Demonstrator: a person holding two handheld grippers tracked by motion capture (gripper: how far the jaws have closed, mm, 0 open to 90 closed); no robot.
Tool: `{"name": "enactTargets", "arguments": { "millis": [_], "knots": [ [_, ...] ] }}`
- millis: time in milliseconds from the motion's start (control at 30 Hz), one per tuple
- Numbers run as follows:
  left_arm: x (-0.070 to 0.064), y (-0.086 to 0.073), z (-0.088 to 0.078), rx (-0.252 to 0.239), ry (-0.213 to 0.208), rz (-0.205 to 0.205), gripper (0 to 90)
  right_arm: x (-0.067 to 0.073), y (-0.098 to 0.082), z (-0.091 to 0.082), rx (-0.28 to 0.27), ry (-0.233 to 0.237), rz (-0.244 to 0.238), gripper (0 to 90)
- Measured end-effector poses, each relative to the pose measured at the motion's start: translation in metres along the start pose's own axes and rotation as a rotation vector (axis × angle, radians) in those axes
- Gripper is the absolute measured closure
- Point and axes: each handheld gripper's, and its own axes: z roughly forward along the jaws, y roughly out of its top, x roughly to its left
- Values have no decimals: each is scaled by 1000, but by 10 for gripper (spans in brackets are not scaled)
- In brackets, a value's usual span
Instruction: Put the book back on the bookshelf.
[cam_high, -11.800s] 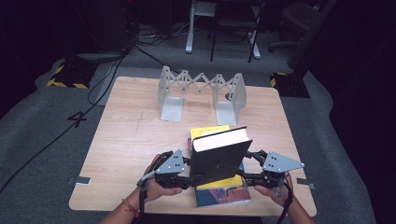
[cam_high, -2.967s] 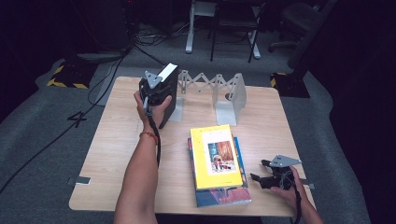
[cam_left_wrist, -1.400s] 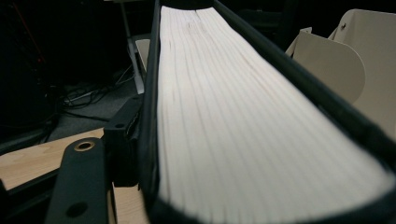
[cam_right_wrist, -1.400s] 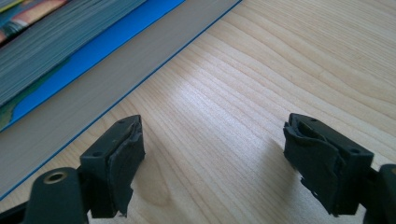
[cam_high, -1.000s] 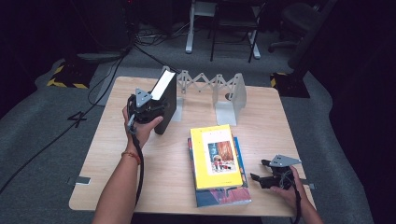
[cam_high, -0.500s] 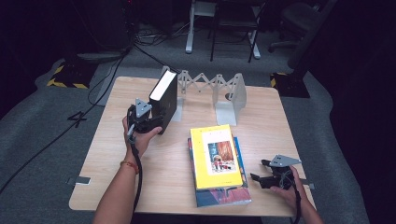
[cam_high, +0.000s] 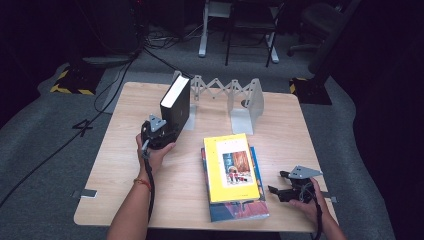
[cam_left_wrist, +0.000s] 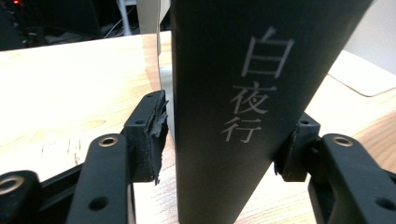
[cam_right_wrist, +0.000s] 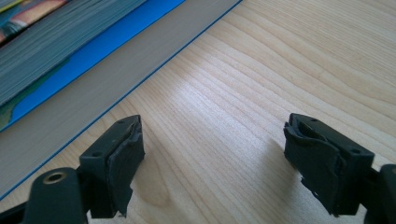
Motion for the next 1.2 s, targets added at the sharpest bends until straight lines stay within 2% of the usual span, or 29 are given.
{"name": "enactTargets", "arguments": {
  "millis": [67,100,133,300,467,667,833,1067,1200],
  "knots": [
    [-4,0,1,-7,33,4,504,0,0,0,0,0,0,201],
    [-4,0,1,-7,33,4,510,0,0,0,0,0,0,201],
    [-6,0,2,-15,52,-6,514,0,0,0,-1,1,1,201],
    [-11,4,5,-3,87,-28,520,0,0,0,-1,1,1,201],
    [-15,7,11,2,110,-51,522,0,0,0,-1,2,0,201],
    [-16,14,19,5,136,-110,521,0,0,0,-1,2,0,201],
    [-19,18,27,9,161,-106,522,0,0,0,0,1,-1,201],
    [-20,23,36,13,185,-141,520,0,0,0,0,2,-1,201],
    [-22,27,41,25,203,-141,518,0,0,0,-1,2,-1,201]
  ]
}}
